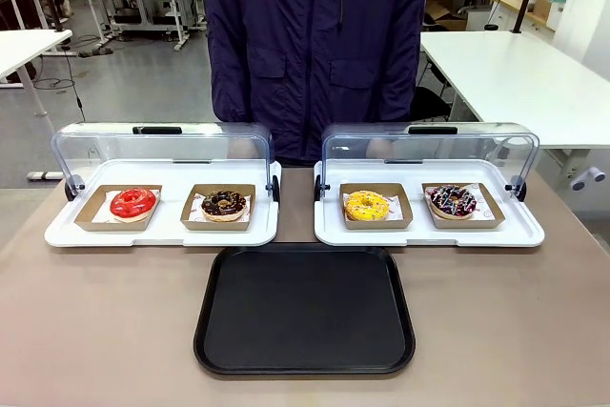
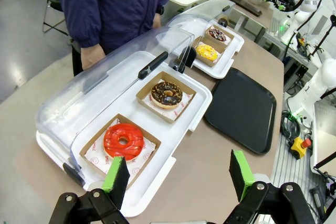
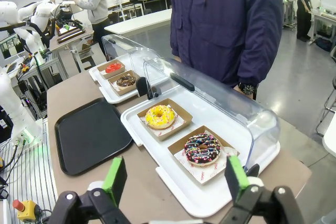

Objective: Move the fourth donut from the left to the tray.
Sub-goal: Pick up the Paper togo box containing the Donut indicated by the person and place it on the Handle tray.

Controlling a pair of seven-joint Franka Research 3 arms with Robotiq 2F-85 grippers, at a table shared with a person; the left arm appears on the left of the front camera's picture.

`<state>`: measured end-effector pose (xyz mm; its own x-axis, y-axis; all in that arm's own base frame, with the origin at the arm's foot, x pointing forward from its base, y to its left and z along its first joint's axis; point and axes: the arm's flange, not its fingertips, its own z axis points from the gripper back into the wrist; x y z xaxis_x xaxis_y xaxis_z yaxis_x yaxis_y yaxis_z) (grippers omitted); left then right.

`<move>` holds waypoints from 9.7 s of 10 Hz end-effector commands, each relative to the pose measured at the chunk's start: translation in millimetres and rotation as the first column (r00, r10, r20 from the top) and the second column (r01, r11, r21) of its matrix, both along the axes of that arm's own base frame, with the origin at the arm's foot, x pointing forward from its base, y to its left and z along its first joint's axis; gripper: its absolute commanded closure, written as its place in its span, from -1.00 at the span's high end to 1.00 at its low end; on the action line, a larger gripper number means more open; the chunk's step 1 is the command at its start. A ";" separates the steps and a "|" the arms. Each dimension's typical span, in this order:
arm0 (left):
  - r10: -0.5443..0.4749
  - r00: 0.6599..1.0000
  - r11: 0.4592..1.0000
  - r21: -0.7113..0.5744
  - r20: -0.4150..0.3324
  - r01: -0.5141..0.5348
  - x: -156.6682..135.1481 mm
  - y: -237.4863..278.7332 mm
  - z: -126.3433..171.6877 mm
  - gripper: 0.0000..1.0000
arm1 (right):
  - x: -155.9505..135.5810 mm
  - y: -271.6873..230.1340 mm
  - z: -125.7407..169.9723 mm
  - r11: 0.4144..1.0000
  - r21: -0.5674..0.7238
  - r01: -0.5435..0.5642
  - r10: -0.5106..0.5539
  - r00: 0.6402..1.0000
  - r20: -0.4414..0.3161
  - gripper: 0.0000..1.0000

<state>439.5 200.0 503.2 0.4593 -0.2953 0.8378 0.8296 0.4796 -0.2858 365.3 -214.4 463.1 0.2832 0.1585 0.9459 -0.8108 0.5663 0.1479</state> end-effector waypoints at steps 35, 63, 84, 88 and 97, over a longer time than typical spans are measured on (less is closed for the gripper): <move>-0.004 1.000 1.000 -0.010 0.005 0.004 -0.6 0.3 0.3 1.00 | 4.7 -1.7 2.0 1.000 0.001 -0.004 0.004 0.999 0.035 1.00; -0.004 1.000 1.000 -0.010 0.005 0.004 -0.6 0.3 0.3 1.00 | 4.7 -1.7 2.0 1.000 0.001 -0.004 0.004 0.999 0.035 1.00; -0.004 1.000 1.000 -0.010 0.005 0.004 -0.6 0.3 0.3 1.00 | 4.7 -1.7 2.0 1.000 0.001 -0.004 0.004 0.999 0.035 1.00; -0.004 1.000 1.000 -0.010 0.005 0.004 -0.6 0.3 0.3 1.00 | 4.7 -1.7 2.0 1.000 0.001 -0.004 0.004 0.999 0.035 1.00; -0.004 1.000 1.000 -0.010 0.005 0.004 -0.6 0.3 0.3 1.00 | 4.7 -1.7 2.0 1.000 0.001 -0.004 0.004 0.999 0.035 1.00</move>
